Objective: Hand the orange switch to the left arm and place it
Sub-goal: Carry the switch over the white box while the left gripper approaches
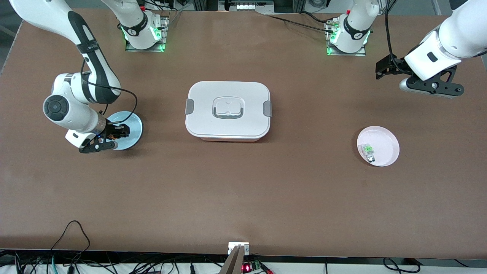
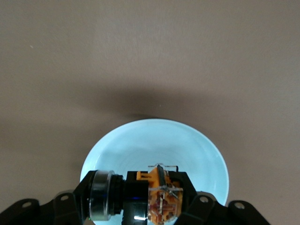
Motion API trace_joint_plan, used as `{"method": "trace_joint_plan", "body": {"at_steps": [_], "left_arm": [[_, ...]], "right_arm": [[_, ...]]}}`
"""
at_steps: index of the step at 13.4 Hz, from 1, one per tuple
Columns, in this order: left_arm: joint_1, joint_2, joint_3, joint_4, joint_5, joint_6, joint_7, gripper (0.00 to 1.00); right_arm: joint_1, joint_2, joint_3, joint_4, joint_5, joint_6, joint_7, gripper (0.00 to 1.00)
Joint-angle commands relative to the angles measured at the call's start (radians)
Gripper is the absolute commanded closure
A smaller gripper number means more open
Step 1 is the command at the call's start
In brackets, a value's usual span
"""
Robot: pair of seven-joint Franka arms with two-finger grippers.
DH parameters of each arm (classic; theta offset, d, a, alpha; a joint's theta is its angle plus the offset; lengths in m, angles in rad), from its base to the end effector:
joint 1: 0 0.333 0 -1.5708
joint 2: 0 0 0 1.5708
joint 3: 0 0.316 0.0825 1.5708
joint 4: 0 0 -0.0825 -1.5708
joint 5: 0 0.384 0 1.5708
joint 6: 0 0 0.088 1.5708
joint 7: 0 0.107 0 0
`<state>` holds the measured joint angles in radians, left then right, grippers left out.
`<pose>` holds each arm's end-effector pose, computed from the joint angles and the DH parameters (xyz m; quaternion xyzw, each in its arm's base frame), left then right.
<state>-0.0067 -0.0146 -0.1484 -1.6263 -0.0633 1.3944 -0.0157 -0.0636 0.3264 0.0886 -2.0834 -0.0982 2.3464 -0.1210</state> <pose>0.5202 -0.0896 0.5936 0.9911 -0.0712 -0.1107 0.0211 0.5785 0.0123 0.2637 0.9937 0.1063 -0.0315 0.0182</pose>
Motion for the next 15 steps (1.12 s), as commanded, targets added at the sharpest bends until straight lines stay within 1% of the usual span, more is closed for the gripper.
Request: {"method": "trace_joint_plan", "body": {"at_steps": [1, 3, 5, 9, 10, 12, 14, 15], "left_arm": [[0.011, 0.025, 0.006, 0.028, -0.077, -0.072, 0.010, 0.00], [0.019, 0.033, 0.009, 0.028, -0.102, -0.092, 0.011, 0.00], [0.033, 0.038, 0.009, 0.028, -0.125, -0.092, 0.013, 0.00], [0.033, 0.041, 0.009, 0.028, -0.157, -0.095, 0.013, 0.00], [0.034, 0.042, 0.009, 0.026, -0.170, -0.095, 0.013, 0.00], [0.053, 0.051, 0.009, 0.025, -0.200, -0.097, 0.038, 0.00], [0.088, 0.076, 0.010, 0.026, -0.245, -0.115, 0.153, 0.00], [0.105, 0.091, 0.010, 0.025, -0.277, -0.130, 0.196, 0.00]], "right_arm": [[-0.005, -0.067, 0.031, 0.025, -0.014, -0.044, -0.026, 0.55], [-0.005, -0.092, 0.052, 0.072, -0.014, -0.082, -0.034, 0.55], [-0.005, -0.104, 0.088, 0.133, -0.009, -0.125, -0.039, 0.55], [-0.005, -0.109, 0.196, 0.271, -0.003, -0.229, -0.088, 0.55], [-0.005, -0.106, 0.215, 0.302, 0.008, -0.252, -0.088, 0.55], [-0.005, -0.106, 0.238, 0.331, 0.044, -0.259, -0.112, 0.55], [-0.005, -0.106, 0.266, 0.368, 0.098, -0.269, -0.201, 0.55], [-0.004, -0.102, 0.282, 0.397, 0.138, -0.304, -0.227, 0.56]]}}
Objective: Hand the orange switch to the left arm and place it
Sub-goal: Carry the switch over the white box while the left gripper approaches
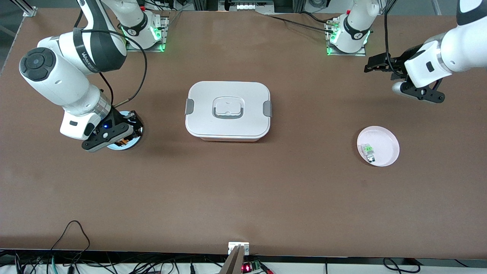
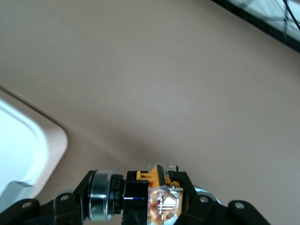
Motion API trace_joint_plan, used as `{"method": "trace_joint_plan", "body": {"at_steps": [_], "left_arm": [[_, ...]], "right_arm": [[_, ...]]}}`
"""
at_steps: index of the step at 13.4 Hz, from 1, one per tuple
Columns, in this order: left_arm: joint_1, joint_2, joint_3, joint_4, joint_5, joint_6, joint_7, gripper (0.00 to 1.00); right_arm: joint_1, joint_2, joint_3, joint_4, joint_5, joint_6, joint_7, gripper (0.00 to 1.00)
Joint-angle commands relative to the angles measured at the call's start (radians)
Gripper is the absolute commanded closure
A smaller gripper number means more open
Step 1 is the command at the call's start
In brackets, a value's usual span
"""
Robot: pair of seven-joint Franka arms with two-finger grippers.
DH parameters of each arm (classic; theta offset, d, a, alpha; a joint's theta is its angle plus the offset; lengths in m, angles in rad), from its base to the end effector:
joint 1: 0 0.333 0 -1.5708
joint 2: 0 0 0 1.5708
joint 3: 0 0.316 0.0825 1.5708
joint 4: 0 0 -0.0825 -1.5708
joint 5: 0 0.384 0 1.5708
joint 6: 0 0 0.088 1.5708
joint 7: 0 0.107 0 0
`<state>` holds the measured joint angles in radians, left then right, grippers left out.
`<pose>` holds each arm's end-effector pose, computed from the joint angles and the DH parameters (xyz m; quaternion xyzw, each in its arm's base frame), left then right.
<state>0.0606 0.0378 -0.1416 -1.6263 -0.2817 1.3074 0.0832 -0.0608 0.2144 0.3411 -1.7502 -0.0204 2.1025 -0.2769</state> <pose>0.5254 -0.0766 0.5664 0.9698 -0.0922 -0.1753 0.1427 0.6137 0.1610 0.4664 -0.9589 -0.2724 -0.0750 0.0262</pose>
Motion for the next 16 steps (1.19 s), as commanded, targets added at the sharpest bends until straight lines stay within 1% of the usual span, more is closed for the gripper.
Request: {"method": "trace_joint_plan", "body": {"at_steps": [1, 3, 4, 6, 8, 9, 10, 12, 14, 15, 16], "left_arm": [[0.053, 0.051, 0.004, 0.019, -0.100, -0.059, 0.140, 0.00], [0.085, 0.066, 0.002, 0.010, -0.192, -0.080, 0.228, 0.00], [0.108, 0.067, 0.002, -0.001, -0.267, -0.088, 0.265, 0.00], [0.133, 0.067, 0.004, -0.041, -0.458, -0.092, 0.306, 0.00], [0.136, 0.076, 0.004, -0.056, -0.635, -0.082, 0.308, 0.00], [0.136, 0.088, 0.004, -0.056, -0.712, -0.080, 0.311, 0.00], [0.140, 0.112, 0.004, -0.056, -0.802, -0.079, 0.332, 0.00], [0.154, 0.174, 0.004, -0.056, -0.951, -0.079, 0.421, 0.00], [0.157, 0.221, 0.004, -0.058, -1.052, -0.080, 0.507, 0.00], [0.156, 0.228, 0.001, -0.081, -1.088, -0.067, 0.535, 0.00], [0.153, 0.226, -0.009, -0.134, -1.111, -0.007, 0.579, 0.00]], "right_arm": [[-0.004, 0.014, 0.053, 0.101, 0.086, -0.085, -0.109, 0.56], [0.012, 0.017, 0.117, 0.155, 0.091, -0.125, -0.154, 0.58], [0.027, 0.017, 0.143, 0.167, 0.091, -0.127, -0.154, 0.58], [0.065, 0.020, 0.176, 0.195, 0.096, -0.121, -0.160, 0.58], [0.125, 0.052, 0.190, 0.239, 0.099, -0.128, -0.191, 0.58], [0.134, 0.066, 0.208, 0.265, 0.117, -0.128, -0.220, 0.58], [0.150, 0.075, 0.222, 0.287, 0.126, -0.127, -0.258, 0.58], [0.180, 0.082, 0.223, 0.317, 0.128, -0.130, -0.300, 0.58], [0.197, 0.082, 0.231, 0.324, 0.126, -0.130, -0.350, 0.58], [0.209, 0.082, 0.231, 0.324, 0.123, -0.130, -0.369, 0.58], [0.223, 0.082, 0.231, 0.324, 0.120, -0.128, -0.373, 0.58]]}}
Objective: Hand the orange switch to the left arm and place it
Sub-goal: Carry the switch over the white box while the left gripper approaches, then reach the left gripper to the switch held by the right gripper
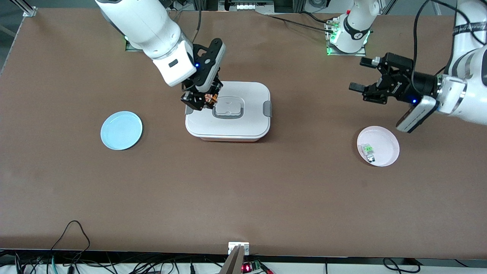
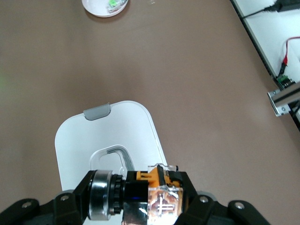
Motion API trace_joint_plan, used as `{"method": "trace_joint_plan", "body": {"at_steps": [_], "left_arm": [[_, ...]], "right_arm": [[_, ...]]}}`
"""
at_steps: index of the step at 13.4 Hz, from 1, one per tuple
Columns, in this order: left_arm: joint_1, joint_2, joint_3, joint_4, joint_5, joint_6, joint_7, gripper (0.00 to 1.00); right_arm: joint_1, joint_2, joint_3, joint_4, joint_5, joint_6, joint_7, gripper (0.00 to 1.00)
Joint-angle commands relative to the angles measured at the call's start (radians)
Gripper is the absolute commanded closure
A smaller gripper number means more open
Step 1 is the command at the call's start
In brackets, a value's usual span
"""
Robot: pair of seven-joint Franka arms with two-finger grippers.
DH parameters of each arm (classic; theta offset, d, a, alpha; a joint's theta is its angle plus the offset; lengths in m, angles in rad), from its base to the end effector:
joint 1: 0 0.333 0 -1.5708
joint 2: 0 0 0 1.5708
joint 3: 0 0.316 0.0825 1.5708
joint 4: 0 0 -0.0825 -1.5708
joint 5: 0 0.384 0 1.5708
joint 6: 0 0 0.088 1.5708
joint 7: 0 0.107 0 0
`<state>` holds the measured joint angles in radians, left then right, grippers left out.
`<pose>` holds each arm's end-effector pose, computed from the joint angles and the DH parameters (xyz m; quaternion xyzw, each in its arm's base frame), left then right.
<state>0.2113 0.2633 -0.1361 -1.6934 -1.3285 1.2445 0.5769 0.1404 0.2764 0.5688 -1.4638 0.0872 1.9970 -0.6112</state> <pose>0.5898 -0.0729 0.5070 0.7081 -0.1665 -0.0564 0.6839 0.5284 0.3978 0.5761 -0.7948 -0.5774 -0.1426 0.1205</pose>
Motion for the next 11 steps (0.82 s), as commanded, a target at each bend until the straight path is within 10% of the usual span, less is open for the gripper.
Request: {"method": "trace_joint_plan", "body": {"at_steps": [1, 11], "left_arm": [[-0.010, 0.004, -0.046, -0.122, -0.134, 0.109, 0.186, 0.00], [-0.004, 0.012, -0.342, -0.295, -0.294, 0.519, 0.262, 0.04]], "right_arm": [[0.028, 0.023, 0.003, 0.037, 0.013, -0.020, -0.042, 0.58], [0.116, 0.041, 0.003, 0.053, -0.018, -0.015, -0.025, 0.58]]}}
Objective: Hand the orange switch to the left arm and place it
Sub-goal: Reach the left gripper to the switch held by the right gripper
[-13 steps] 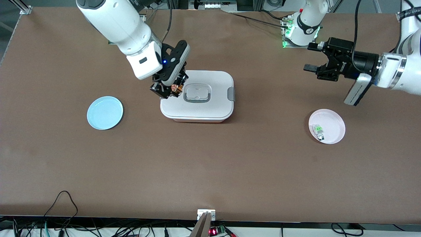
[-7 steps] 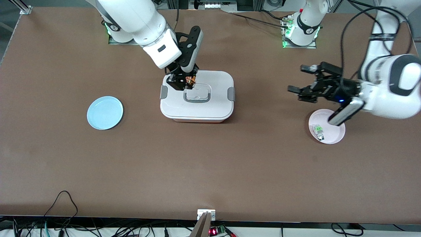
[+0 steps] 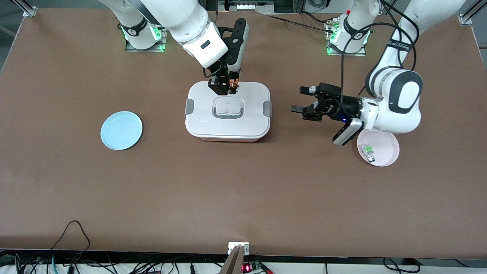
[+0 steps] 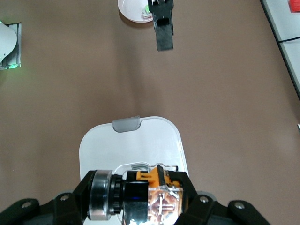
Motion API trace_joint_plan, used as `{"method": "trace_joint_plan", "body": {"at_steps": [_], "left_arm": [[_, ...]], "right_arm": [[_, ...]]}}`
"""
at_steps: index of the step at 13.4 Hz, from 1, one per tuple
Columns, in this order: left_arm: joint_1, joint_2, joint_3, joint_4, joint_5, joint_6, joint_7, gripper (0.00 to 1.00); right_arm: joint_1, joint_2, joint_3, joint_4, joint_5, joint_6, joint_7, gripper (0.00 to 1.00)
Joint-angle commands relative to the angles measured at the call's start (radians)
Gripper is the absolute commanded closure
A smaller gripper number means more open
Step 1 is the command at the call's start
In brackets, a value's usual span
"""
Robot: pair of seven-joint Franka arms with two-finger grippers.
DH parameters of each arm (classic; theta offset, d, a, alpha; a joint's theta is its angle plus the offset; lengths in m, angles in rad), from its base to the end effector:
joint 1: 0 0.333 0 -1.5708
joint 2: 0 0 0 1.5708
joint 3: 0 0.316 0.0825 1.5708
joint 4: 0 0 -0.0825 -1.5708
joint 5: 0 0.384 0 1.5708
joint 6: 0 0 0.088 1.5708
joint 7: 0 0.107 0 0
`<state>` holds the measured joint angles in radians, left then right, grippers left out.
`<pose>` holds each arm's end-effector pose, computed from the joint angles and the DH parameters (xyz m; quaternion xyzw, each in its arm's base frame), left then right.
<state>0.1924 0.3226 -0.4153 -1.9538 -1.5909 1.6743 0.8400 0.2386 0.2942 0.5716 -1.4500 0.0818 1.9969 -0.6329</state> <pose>0.5688 -0.2108 0.3855 0.6732 -0.0880 0.0144 0.7341 0.4913 0.4493 0.5728 -0.7585 -0.6240 -0.1370 0.1281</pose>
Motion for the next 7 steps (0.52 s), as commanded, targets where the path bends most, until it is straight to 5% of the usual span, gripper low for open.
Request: {"method": "trace_joint_plan", "body": {"at_steps": [1, 7], "left_arm": [[0.016, -0.080, -0.095, -0.046, -0.032, 0.154, -0.040, 0.04], [0.013, -0.109, -0.267, -0.070, -0.153, 0.358, -0.070, 0.04]], "right_arm": [[0.022, 0.023, 0.001, 0.039, -0.014, -0.015, -0.004, 0.58], [0.036, 0.026, -0.001, 0.037, -0.014, -0.013, 0.024, 0.58]]}}
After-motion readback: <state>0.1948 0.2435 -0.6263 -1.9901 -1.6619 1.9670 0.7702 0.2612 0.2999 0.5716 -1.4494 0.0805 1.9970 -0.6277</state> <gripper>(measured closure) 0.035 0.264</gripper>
